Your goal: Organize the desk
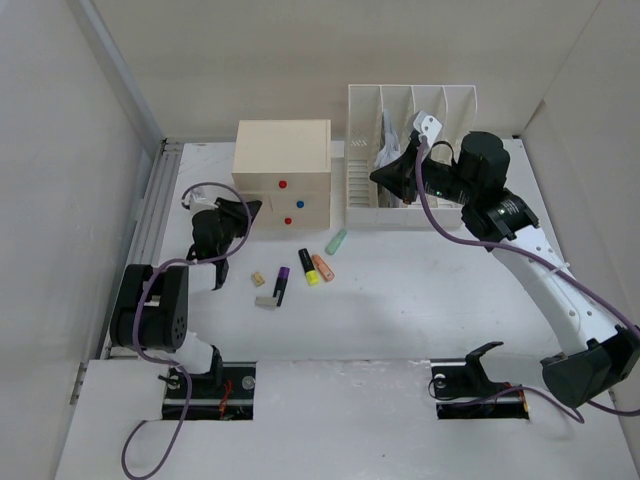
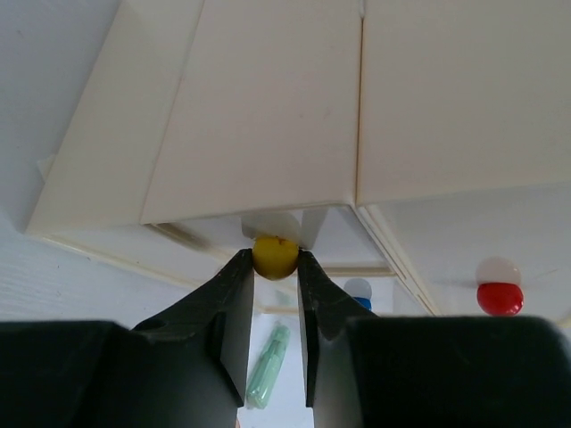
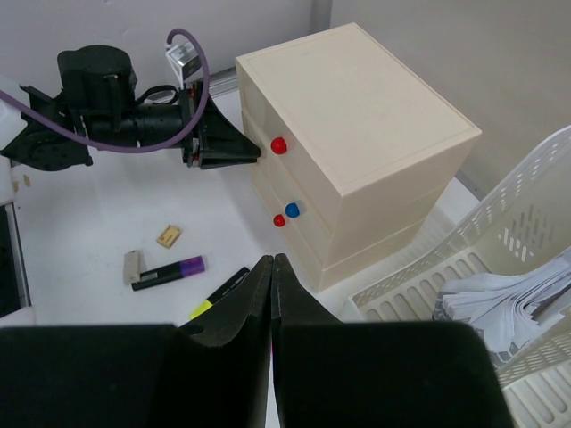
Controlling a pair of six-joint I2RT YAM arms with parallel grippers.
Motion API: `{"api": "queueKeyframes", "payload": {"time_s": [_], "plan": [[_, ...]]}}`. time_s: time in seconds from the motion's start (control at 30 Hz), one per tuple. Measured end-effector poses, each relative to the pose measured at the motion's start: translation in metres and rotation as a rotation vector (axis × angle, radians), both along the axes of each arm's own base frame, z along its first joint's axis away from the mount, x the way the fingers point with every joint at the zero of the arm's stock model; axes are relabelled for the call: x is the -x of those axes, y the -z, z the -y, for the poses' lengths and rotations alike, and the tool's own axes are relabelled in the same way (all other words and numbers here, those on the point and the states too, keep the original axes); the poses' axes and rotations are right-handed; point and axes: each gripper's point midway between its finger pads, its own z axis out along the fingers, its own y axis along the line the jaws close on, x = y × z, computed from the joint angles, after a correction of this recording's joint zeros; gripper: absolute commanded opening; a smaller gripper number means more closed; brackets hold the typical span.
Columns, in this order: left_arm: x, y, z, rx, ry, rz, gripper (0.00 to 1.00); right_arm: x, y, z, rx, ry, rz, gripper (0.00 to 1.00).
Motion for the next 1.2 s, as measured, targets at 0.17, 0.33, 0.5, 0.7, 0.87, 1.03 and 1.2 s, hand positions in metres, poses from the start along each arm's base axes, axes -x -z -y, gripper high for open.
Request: {"api": "queueKeyframes", "payload": {"time_s": [0.17, 0.33, 0.5, 0.7, 0.87, 1.03, 1.2], "plan": [[0.010, -0.001, 0.000, -0.001, -0.006, 0.011, 0.06, 0.000, 0.000, 0.000, 0.000, -0.003, 0.000, 0.06], [0.042, 0.001, 0.003, -0.004, -0.003, 0.022, 0.06, 0.002, 0.000, -0.001, -0.001, -0.015, -0.001, 0.06], [0.071, 0.004, 0.002, -0.007, -0.004, 0.031, 0.06, 0.003, 0.001, -0.003, -0.002, -0.028, -0.005, 0.06], [0.080, -0.002, 0.001, -0.034, -0.001, 0.046, 0.82, 0.007, 0.004, -0.008, -0.006, -0.071, -0.018, 0.37], [0.088, -0.013, 0.007, -0.038, 0.025, 0.067, 0.89, 0.010, 0.023, -0.020, 0.042, -0.196, -0.003, 0.60], [0.116, -0.054, 0.025, -0.032, 0.106, 0.175, 0.83, 0.010, 0.086, -0.034, 0.188, -0.358, -0.011, 0.60], [0.157, -0.131, 0.023, -0.100, 0.132, 0.335, 0.32, 0.035, 0.151, -0.065, 0.401, -0.534, 0.103, 0.57]]}}
